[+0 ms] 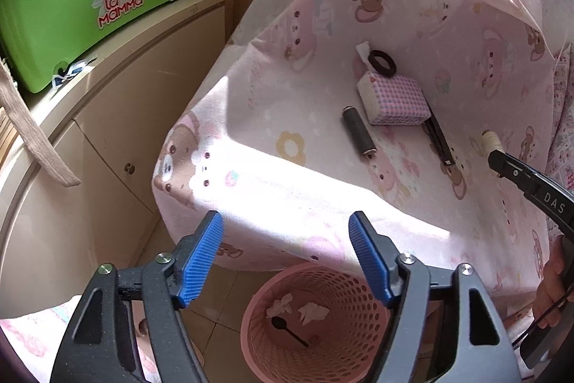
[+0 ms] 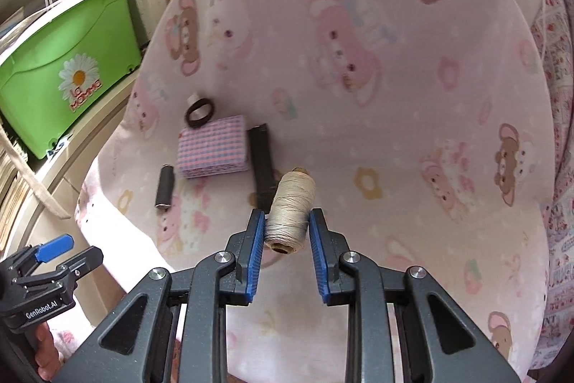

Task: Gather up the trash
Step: 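Grasp the black thread spool with the left tool while the right tool grasps the cream spool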

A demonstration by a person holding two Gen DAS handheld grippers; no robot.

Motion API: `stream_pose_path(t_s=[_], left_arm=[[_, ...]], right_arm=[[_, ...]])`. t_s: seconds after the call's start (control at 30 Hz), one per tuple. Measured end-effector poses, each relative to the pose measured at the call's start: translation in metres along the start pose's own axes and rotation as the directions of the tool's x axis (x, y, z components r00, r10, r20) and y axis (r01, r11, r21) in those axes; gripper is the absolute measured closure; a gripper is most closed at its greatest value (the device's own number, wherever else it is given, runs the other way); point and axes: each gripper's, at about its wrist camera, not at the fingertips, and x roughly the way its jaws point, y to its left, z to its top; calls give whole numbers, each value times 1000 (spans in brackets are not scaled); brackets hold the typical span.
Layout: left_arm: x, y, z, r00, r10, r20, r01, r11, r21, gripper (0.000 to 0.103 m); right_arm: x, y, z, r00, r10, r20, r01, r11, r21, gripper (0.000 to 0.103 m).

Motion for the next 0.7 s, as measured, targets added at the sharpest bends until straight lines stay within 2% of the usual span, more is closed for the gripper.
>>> stream_pose_path(t_s=[0.17, 0.27, 0.4, 0.53, 0.57, 0.7], left_arm=[[2, -31, 14, 996, -84, 24, 83, 995, 54, 56], [9, -52, 25, 994, -103, 30, 100, 991, 88, 57], [24, -75, 39, 997, -62, 54, 55, 990, 128, 58], [37, -94, 43, 992, 48, 117, -72, 976, 208, 62], [41, -96, 43, 993, 50, 110, -73, 974, 213, 65], [60, -96, 42, 995, 65, 72, -78, 979, 189, 67]], right_arm=[[-5, -15, 0, 1000, -18, 7, 18, 999, 33, 76], [-4, -15, 1, 1000, -24, 8, 23, 999, 39, 76], [-8, -13, 1, 999, -38, 21, 37, 999, 29, 76], [-13, -13, 2, 997, -63, 41, 63, 998, 10, 76], [-14, -15, 3, 997, -63, 43, 62, 998, 12, 76], [-15, -18, 5, 996, -76, 51, 76, 997, 7, 76]])
